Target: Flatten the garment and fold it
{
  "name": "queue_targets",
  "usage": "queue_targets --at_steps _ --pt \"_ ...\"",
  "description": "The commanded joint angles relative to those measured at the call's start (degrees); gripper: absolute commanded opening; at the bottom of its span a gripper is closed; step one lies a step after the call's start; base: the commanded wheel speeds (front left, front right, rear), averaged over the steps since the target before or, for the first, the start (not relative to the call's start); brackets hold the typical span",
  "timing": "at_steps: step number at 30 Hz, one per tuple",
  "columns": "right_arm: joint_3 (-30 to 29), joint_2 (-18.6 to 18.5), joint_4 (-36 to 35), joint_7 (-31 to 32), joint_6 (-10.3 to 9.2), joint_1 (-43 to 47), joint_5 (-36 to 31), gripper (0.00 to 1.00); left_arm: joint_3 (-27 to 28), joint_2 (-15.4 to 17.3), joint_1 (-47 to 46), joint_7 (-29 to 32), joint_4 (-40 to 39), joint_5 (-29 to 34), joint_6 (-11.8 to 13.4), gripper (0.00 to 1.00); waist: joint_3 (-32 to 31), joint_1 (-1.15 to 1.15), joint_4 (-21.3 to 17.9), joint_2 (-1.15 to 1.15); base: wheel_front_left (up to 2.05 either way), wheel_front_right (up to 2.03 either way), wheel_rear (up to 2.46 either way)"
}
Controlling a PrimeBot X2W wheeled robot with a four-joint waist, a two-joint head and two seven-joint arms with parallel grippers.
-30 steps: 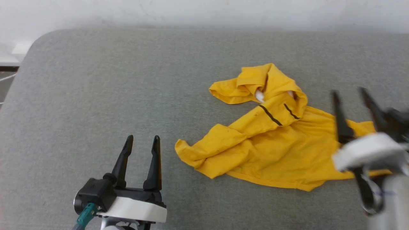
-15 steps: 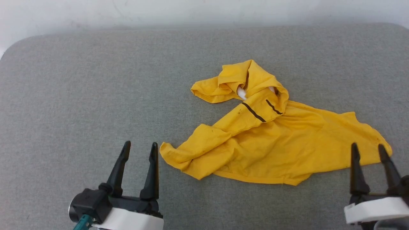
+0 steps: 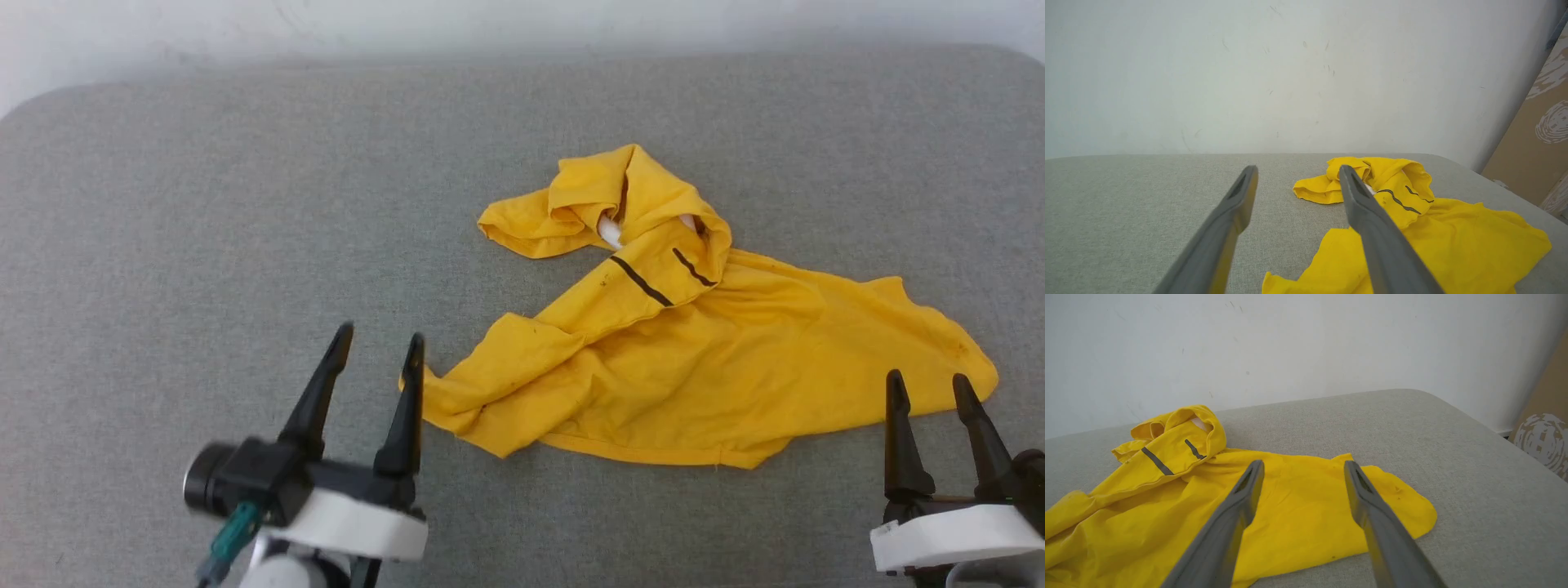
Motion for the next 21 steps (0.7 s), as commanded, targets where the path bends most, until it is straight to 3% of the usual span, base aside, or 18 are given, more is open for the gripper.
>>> queue_targets --at_steps 1,10,21 --pt "-0.1 0.1 0.2 -0.2 -0.05 -0.8 0.5 1.00 -0.5 0.8 -2.0 0.0 0.6 0.6 -0.7 1.00 0.8 0.00 -0.2 0.00 0.00 0.00 0.00" --pt "0.4 0.1 1.2 -0.3 -0.05 -2.1 1.4 1.00 -8.0 6.2 -14.8 15.2 6.5 -1.8 -2.2 1.00 3.9 0.00 -0.4 0.00 0.00 0.00 0.00" --pt "1.4 0.1 2.6 -0.3 -0.05 -3.8 1.9 1.00 -21.6 10.2 -26.0 30.2 14.4 -12.2 -2.4 1.00 6.2 0.00 -1.2 0.00 0.00 0.00 0.00"
